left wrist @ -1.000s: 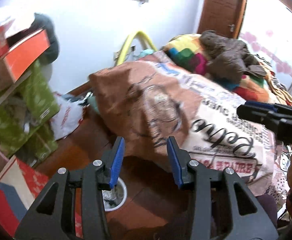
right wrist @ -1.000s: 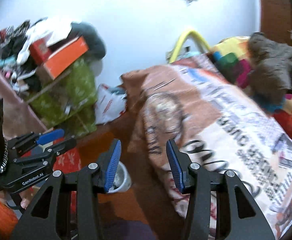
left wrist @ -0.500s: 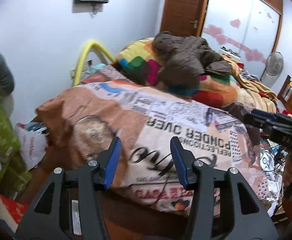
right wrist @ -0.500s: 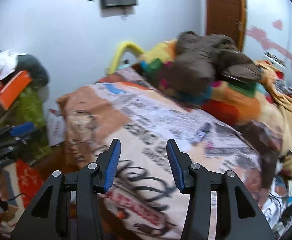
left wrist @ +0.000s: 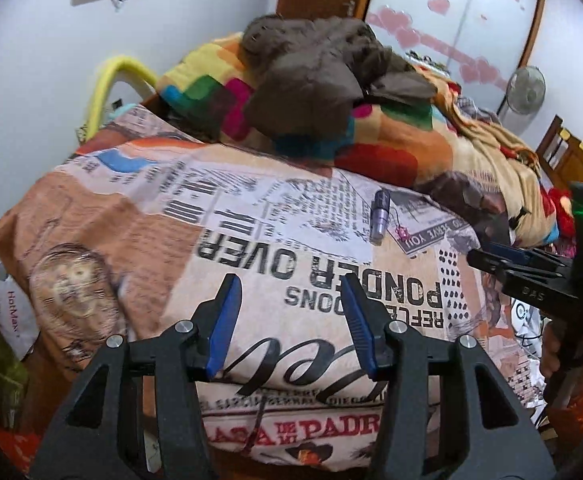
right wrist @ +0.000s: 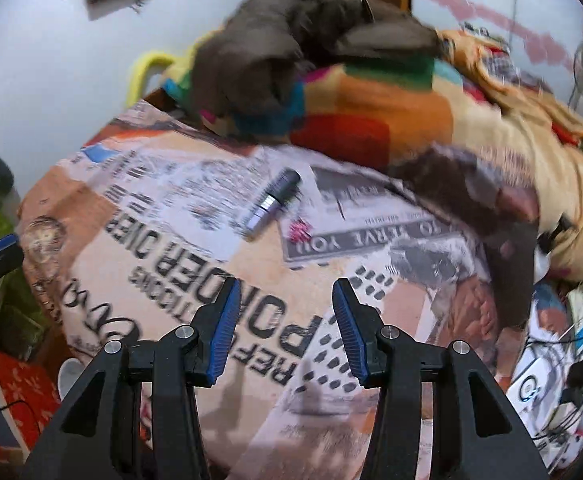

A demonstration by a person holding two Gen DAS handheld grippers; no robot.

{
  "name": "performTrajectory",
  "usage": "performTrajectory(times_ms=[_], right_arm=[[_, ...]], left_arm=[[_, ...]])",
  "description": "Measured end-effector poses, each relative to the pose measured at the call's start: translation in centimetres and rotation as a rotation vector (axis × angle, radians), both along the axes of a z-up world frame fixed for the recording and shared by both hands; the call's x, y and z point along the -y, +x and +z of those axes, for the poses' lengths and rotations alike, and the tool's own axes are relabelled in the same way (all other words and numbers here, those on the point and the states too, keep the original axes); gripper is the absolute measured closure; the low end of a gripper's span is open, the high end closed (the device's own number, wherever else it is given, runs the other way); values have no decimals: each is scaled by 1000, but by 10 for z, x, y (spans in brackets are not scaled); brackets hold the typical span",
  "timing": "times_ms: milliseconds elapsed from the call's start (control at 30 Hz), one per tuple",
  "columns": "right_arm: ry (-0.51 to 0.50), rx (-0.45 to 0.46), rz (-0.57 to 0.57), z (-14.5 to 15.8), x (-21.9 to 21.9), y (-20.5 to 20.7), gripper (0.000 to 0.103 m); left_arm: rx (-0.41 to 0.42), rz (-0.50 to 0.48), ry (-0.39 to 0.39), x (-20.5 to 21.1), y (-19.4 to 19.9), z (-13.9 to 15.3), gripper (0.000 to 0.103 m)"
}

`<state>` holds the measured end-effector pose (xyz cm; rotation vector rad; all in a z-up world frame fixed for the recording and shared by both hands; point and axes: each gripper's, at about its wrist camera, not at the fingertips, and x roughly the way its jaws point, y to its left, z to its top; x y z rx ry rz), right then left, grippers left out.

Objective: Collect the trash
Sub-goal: 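Move both open tools back toward the purple tube and pink charm on the bed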

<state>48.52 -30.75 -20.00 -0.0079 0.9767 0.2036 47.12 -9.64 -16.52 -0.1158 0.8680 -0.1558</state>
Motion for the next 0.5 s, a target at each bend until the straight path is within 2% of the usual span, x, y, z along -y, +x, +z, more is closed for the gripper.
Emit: performTrajectory(times_ms=[333,500], right_arm=[[-22,-27,18,-43,-4,52,59],[-62,26,85,-51,-13,64,59]], left_arm=[[-77,-62,-4,31,45,-48,53],[-86,-86,3,42,63,-62,53]])
